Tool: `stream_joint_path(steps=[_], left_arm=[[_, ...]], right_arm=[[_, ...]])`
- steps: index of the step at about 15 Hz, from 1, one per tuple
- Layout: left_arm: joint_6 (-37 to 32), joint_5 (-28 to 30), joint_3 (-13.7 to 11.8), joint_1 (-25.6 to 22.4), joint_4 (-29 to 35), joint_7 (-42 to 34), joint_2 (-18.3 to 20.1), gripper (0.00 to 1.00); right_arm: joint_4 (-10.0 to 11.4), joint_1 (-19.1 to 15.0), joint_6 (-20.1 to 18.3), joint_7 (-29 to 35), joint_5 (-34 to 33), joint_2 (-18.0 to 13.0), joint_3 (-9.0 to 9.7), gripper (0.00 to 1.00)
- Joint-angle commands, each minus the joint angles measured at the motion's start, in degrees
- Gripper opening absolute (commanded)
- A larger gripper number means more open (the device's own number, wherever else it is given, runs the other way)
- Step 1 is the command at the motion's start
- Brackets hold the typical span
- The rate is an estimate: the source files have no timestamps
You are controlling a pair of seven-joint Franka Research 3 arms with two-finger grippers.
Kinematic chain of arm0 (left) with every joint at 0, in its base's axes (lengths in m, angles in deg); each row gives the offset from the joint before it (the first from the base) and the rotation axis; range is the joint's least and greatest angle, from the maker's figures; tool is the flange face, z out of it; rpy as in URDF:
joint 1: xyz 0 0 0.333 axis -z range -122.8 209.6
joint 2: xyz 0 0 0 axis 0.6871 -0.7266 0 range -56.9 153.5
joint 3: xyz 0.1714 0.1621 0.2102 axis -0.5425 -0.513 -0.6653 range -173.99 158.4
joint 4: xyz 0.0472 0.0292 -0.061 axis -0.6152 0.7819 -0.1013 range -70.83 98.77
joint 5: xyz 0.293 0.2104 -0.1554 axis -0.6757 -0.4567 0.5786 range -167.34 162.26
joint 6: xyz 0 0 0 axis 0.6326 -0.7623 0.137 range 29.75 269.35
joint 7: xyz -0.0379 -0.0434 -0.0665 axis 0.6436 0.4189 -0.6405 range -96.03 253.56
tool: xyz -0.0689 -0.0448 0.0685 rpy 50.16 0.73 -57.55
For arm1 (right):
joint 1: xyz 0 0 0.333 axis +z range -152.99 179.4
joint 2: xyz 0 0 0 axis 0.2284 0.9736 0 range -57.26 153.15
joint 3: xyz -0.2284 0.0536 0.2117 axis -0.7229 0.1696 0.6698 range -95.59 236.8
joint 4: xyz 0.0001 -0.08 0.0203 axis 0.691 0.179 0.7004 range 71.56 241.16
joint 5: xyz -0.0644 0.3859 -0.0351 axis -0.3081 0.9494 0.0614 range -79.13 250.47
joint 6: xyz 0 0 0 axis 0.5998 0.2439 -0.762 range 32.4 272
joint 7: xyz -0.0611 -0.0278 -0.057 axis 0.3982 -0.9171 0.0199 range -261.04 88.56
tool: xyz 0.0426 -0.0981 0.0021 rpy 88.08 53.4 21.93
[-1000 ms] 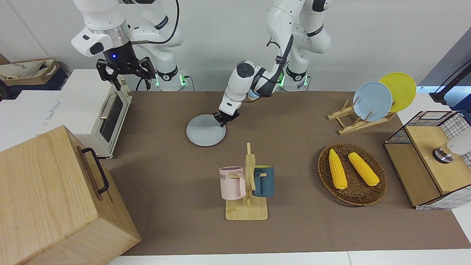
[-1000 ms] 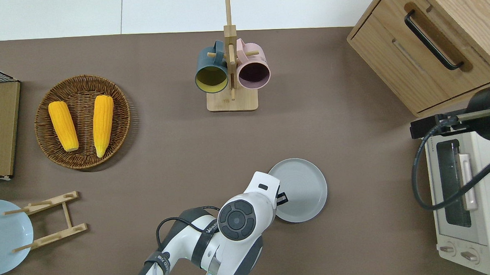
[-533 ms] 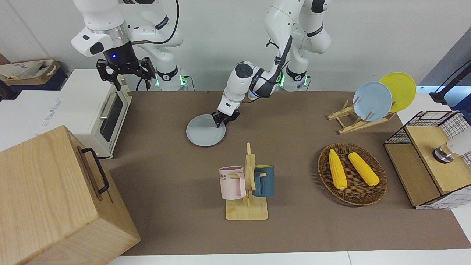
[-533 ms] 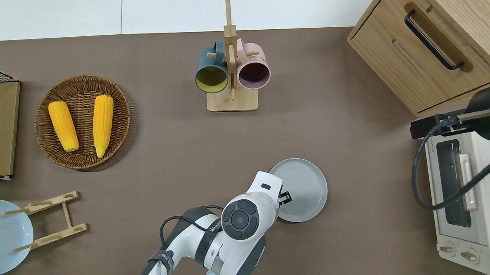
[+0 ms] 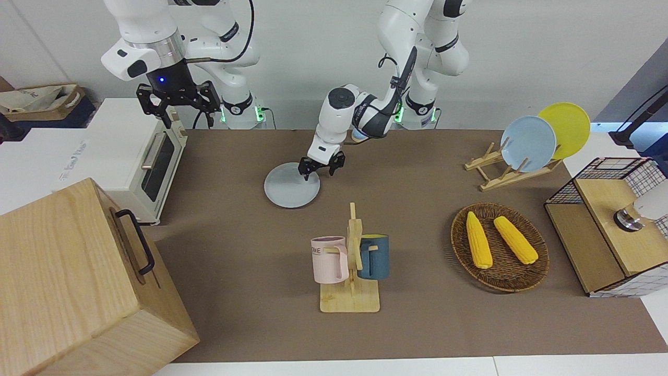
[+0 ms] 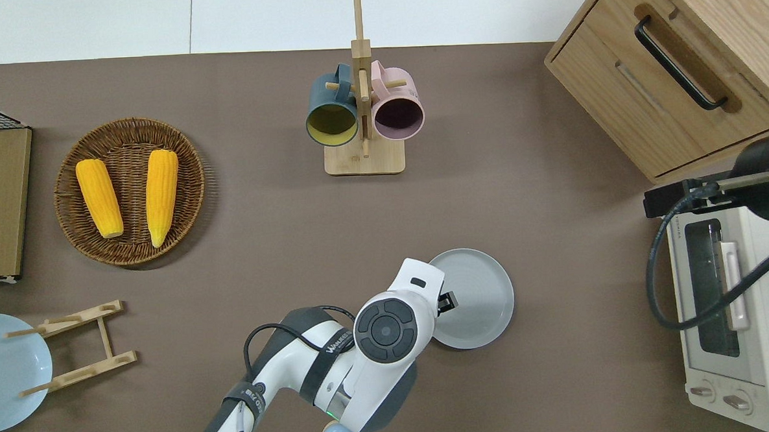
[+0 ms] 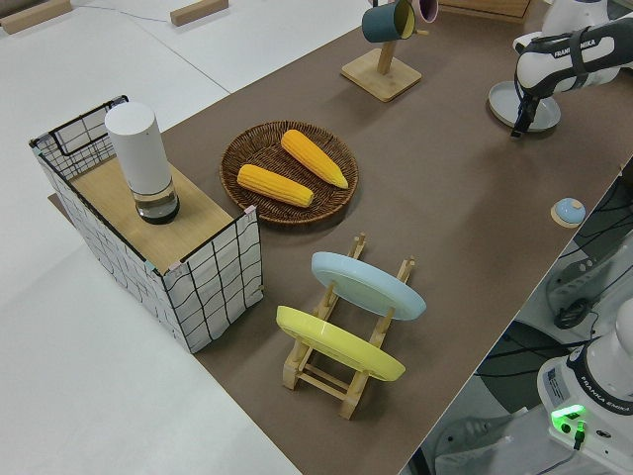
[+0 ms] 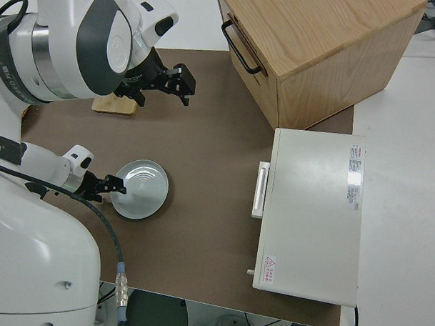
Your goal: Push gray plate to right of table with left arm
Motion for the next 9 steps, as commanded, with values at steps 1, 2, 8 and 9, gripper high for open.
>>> stream_joint_path(steps=[1, 2, 8, 9], left_arm=[[-6.29, -1.06, -0.33, -3.28, -1.33, -4.45, 3.13, 0.99], [-8.4, -1.06, -0.33, -4.34, -2.38, -5.42, 3.66, 0.99], [-24.93, -3.78, -1.12, -12.95, -8.02, -15.52, 7.88, 0.99], [-26.34, -4.05, -1.12, -14.27, -8.11, -17.37, 9.1, 0.99]], right_arm=[[-0.3, -0.16, -0.7, -0.06, 1.26, -0.2, -0.06, 0.983], [-0.3, -0.16, -0.78, -0.06, 1.26, -0.2, -0.06, 0.983], [-0.3, -0.16, -0.7, -0.06, 1.26, -0.2, -0.06, 0.983], [-0.3, -0.16, -0.7, -0.06, 1.26, -0.2, -0.06, 0.983]])
